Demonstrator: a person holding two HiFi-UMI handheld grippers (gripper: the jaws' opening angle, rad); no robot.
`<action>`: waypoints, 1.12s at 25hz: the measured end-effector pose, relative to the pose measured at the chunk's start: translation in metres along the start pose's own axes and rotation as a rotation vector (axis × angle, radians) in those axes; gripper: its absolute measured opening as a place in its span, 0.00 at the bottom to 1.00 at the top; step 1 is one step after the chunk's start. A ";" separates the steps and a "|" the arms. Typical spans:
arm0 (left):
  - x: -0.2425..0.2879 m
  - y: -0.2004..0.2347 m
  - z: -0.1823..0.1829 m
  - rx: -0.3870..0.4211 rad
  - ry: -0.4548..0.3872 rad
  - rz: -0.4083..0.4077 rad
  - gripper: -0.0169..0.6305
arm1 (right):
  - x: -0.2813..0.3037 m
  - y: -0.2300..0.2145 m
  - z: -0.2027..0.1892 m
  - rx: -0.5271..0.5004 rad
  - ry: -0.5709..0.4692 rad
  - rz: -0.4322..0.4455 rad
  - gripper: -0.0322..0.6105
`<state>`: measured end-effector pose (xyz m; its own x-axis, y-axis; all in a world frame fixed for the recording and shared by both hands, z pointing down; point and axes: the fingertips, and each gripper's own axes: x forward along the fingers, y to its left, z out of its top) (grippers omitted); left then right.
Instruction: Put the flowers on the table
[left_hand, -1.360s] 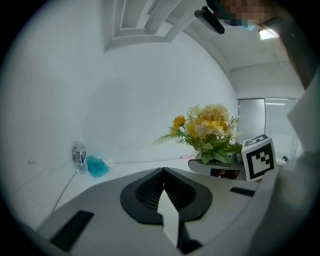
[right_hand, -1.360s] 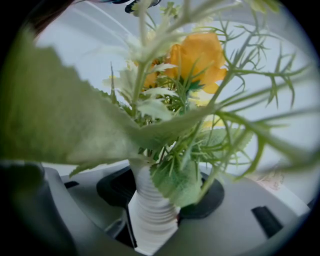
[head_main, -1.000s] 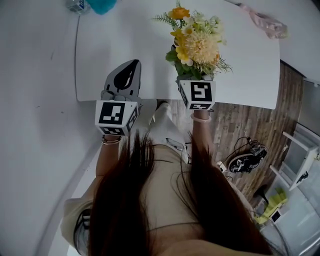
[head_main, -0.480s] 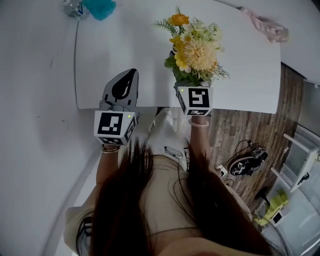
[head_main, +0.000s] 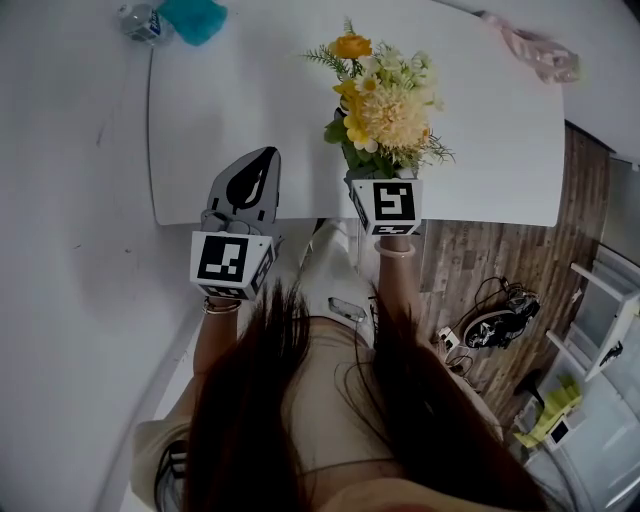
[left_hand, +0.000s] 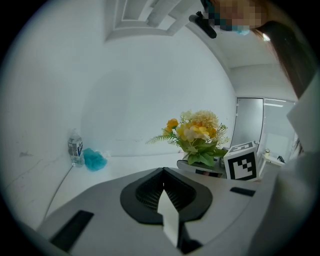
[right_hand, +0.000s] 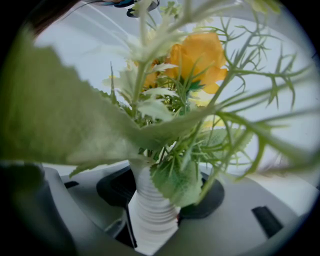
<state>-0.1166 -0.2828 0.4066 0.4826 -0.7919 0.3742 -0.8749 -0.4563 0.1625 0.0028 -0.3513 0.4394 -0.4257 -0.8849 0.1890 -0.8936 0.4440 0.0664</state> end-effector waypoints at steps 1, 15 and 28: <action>0.001 -0.001 0.000 0.000 0.002 -0.003 0.03 | 0.000 0.000 -0.001 0.000 0.001 -0.001 0.45; 0.005 -0.010 -0.005 -0.002 0.034 -0.032 0.03 | 0.002 -0.001 -0.016 0.027 0.017 0.002 0.45; 0.012 -0.023 -0.011 0.003 0.058 -0.087 0.03 | 0.002 -0.001 -0.015 0.024 0.012 0.002 0.45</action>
<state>-0.0911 -0.2772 0.4171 0.5533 -0.7247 0.4106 -0.8297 -0.5233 0.1943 0.0047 -0.3516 0.4544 -0.4254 -0.8824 0.2010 -0.8962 0.4417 0.0423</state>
